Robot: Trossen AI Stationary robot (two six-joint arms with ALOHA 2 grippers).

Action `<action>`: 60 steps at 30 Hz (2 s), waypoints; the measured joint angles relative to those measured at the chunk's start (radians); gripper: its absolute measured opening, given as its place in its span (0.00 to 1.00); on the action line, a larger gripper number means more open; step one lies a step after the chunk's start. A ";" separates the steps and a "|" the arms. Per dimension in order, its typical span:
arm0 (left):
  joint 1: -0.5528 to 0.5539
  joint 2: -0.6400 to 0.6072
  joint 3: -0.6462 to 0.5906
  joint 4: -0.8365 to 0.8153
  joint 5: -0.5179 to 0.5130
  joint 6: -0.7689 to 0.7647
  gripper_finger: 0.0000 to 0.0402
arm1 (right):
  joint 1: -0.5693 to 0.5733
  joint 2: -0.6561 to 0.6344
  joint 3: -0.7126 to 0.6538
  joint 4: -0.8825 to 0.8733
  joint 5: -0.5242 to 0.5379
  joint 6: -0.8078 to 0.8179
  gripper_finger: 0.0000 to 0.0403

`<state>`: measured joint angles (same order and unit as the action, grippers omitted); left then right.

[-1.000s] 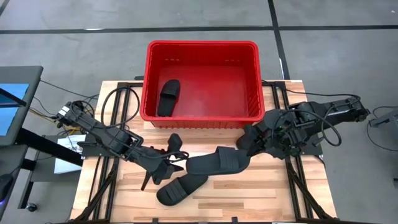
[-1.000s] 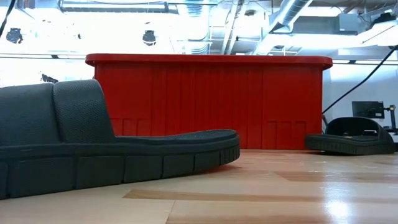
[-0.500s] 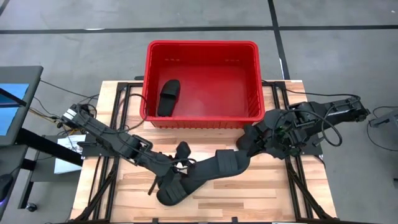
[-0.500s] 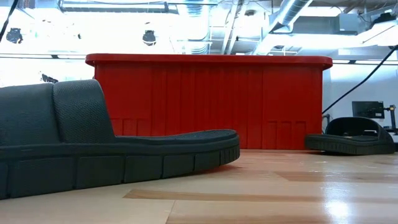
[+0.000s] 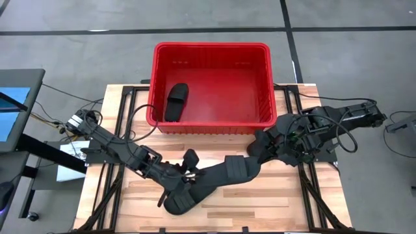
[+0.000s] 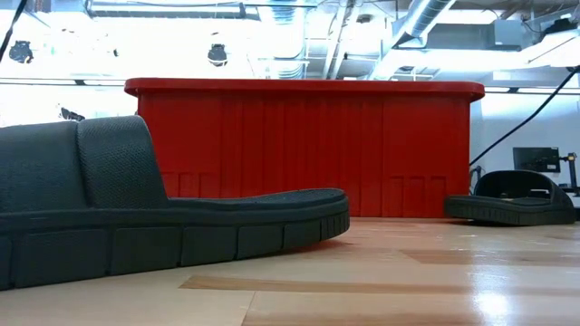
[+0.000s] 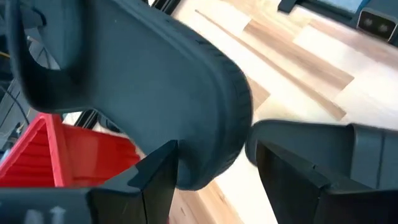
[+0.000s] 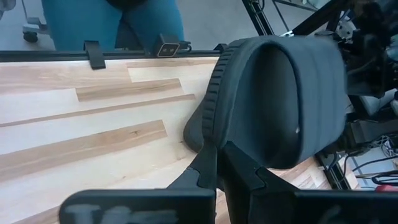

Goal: Pick and place slides into bin
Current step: Stack the middle slide on top of the slide in the bin

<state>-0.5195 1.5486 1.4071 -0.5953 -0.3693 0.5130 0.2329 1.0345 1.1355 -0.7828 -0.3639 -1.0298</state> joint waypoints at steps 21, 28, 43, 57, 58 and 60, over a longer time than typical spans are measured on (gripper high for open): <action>0.011 0.000 0.000 0.142 -0.062 0.066 0.51 | 0.000 -0.001 0.000 0.007 0.005 -0.016 0.00; 0.046 0.000 0.000 0.134 -0.105 0.074 0.22 | 0.000 -0.001 0.000 0.002 0.001 -0.009 0.00; 0.048 -0.012 0.000 0.116 -0.153 0.080 0.10 | 0.000 -0.001 0.000 0.015 0.001 0.188 0.09; 0.041 -0.113 -0.002 -0.024 -0.383 -0.031 0.10 | 0.000 -0.002 0.001 0.020 0.061 0.327 0.13; 0.041 -0.123 -0.002 -0.026 -0.411 -0.038 0.10 | 0.000 -0.002 0.001 0.017 0.084 0.346 0.13; 0.041 -0.147 -0.002 -0.027 -0.478 -0.047 0.10 | 0.000 -0.002 0.001 0.010 0.130 0.384 0.12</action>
<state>-0.4786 1.4018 1.4055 -0.6227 -0.8477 0.4657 0.2329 1.0328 1.1362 -0.7727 -0.2340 -0.6457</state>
